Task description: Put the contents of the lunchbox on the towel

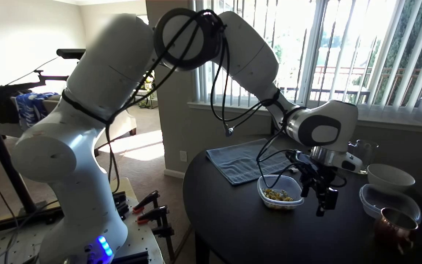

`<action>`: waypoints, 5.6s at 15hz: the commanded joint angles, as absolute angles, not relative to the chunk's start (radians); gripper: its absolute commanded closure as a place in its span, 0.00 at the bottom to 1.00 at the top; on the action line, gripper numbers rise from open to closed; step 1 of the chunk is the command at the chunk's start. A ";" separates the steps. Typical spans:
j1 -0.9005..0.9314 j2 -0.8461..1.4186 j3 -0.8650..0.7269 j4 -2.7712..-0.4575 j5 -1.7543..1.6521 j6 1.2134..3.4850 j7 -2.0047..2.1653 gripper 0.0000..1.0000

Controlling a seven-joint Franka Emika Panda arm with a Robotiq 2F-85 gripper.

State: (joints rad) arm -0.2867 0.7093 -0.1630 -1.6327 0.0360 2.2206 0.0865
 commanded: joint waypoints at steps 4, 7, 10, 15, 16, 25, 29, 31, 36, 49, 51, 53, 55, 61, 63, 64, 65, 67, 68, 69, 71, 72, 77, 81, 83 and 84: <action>-0.256 0.684 -0.159 -1.695 0.013 2.073 0.032 0.00; -0.239 0.664 -0.129 -1.734 0.036 2.080 0.018 0.00; -0.213 0.669 -0.107 -1.744 0.042 2.094 0.034 0.00; -0.178 0.737 -0.140 -1.706 0.043 2.180 0.153 0.00; -0.179 0.744 -0.146 -1.703 0.046 2.202 0.173 0.00; -0.191 0.778 -0.153 -1.689 0.125 2.326 0.250 0.54; -0.178 0.759 -0.180 -1.702 0.117 2.363 0.296 0.80; -0.178 0.757 -0.187 -1.699 0.117 2.368 0.309 0.91; -0.170 0.756 -0.174 -1.673 0.119 2.353 0.309 0.93; 0.040 0.677 -0.114 -1.611 0.029 2.399 0.302 0.93; 0.072 0.680 -0.133 -1.618 -0.014 2.454 0.325 0.93; 0.118 0.675 -0.166 -1.636 -0.070 2.541 0.374 0.93; 0.168 0.666 -0.211 -1.659 -0.124 2.638 0.441 0.93; 0.392 0.678 -0.452 -1.723 -0.278 2.847 0.685 0.93; 0.473 0.688 -0.549 -1.738 -0.340 2.869 0.759 0.93; 0.506 0.697 -0.589 -1.742 -0.367 2.876 0.793 0.93; 0.540 0.702 -0.628 -1.748 -0.395 2.879 0.827 0.93; 0.610 0.711 -0.706 -1.765 -0.456 2.896 0.885 0.93; 0.655 0.721 -0.760 -1.773 -0.493 2.914 0.923 0.93; 0.706 0.747 -0.826 -1.774 -0.527 2.939 0.967 0.93; 0.804 0.800 -0.953 -1.788 -0.563 2.980 1.028 0.94; 0.849 0.825 -1.010 -1.802 -0.563 2.995 1.041 0.93; 0.991 0.941 -1.168 -1.878 -0.458 3.033 1.000 0.93; 1.049 1.037 -1.203 -1.914 -0.357 3.044 0.982 0.93; 1.077 1.088 -1.215 -1.923 -0.312 3.043 0.979 0.94; 1.093 1.119 -1.224 -1.925 -0.289 3.042 0.982 0.93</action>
